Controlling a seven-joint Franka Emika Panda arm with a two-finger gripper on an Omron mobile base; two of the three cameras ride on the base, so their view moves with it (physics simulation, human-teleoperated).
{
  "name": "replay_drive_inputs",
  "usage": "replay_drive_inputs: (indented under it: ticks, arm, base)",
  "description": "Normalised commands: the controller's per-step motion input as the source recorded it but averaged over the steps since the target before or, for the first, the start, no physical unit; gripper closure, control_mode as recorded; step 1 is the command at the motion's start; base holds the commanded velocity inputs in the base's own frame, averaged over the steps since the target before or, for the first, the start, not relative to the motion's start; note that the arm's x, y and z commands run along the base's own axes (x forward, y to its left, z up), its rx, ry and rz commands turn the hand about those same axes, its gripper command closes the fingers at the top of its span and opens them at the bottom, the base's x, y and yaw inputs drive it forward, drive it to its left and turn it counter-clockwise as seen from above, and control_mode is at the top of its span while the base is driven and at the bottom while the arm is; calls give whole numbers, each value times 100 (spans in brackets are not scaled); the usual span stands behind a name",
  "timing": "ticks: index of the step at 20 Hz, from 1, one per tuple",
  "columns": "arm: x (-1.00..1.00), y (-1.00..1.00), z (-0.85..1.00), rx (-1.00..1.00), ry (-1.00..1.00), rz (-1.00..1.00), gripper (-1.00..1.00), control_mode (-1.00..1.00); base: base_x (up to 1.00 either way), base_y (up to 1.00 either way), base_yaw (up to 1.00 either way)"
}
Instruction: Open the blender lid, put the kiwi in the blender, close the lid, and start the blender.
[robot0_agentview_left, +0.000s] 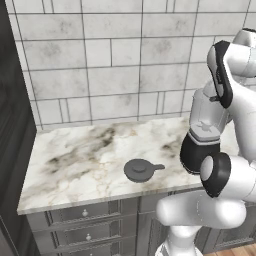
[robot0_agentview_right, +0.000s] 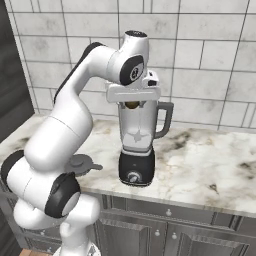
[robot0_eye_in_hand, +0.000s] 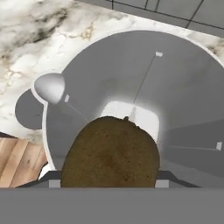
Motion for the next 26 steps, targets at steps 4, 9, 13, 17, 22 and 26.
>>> replay_drive_inputs:
  ticks: [4,9,13,17,22,26]
  arm:
    - [-5,-23,-45,1,6,-21,100,-100]
    - [-15,1,-19,-7,5,-33,100,-100]
    - [26,-13,4,-1,0,-22,100,-100]
    - [41,-20,3,0,1,-14,100,-100]
    - [5,-2,-42,0,7,-8,100,-100]
    - [0,0,-50,0,9,-3,100,-100]
  base:
    - [0,0,0]
    - [0,0,0]
    - [0,0,0]
    - [0,0,0]
    - [0,0,0]
    - [0,0,0]
